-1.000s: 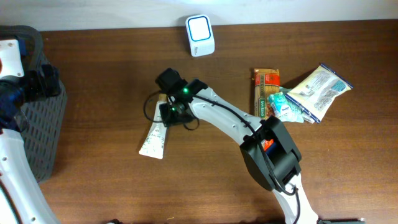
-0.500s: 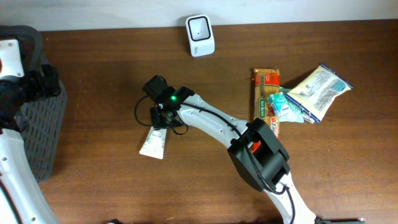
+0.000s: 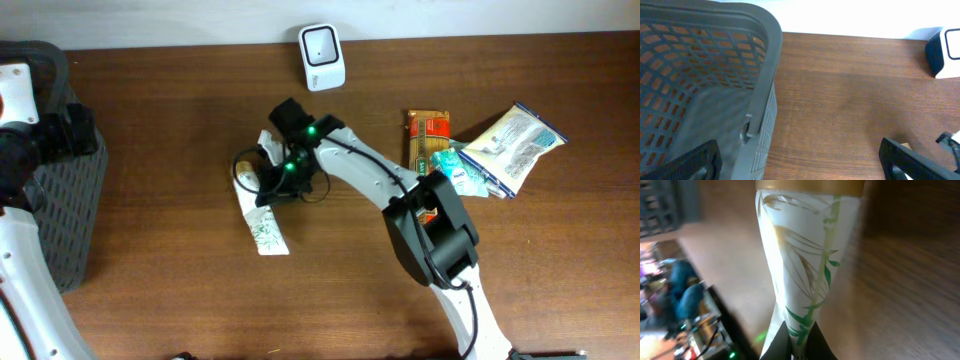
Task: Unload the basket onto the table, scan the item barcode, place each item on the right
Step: 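Grasp the white toothpaste tube with the right gripper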
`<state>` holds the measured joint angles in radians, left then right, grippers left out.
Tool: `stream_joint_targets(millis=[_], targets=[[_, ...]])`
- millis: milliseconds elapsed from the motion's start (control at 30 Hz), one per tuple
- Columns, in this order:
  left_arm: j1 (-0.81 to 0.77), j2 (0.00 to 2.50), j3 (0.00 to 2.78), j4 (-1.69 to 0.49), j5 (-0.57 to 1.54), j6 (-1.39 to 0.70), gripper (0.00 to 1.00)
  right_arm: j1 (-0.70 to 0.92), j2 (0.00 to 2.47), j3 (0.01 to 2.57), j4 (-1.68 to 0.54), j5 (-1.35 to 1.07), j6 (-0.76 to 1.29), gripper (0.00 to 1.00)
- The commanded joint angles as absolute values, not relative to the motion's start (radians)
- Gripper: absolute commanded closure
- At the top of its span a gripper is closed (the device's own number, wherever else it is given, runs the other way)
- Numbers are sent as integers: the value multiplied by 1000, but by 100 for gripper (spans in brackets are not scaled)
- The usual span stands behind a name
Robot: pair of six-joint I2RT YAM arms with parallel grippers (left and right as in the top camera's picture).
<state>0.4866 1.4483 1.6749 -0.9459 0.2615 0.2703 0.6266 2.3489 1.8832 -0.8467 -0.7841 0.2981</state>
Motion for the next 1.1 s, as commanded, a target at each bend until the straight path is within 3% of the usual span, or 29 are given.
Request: stream_joint_targets(millis=[0,133,300,367,600,800,833,933,1067], targets=[[487,1443,1685,-948,266,286,1,636,2367,1825,-796,-989,231,96],[487,1443,1685,-948,266,286,1,649,2431,1777,-773,-923,233,96],[487,1443,1685,-948,266,286,1,596,2426,1795,-842,-713,231,64],[487,1443,1685,-956,266,286,1,543,2426,1832,-916,-573,201,57],[487,1443,1685,-959,266,286,1,494,2420,2075,-1197,-269,113,52],[487,1443,1685,-959,266,286,1,524,2420,2247,-1364,-458,-4,49],[487,1443,1685,-959,266,286,1,533,2420,2249,-1376,-493,-28,44],[487,1443,1685,-959,266,286,1,585,2425,2218,-1399,-489,-53,15],[487,1443,1685,-959,266,286,1,643,2430,2131,-1365,-475,-75,5]])
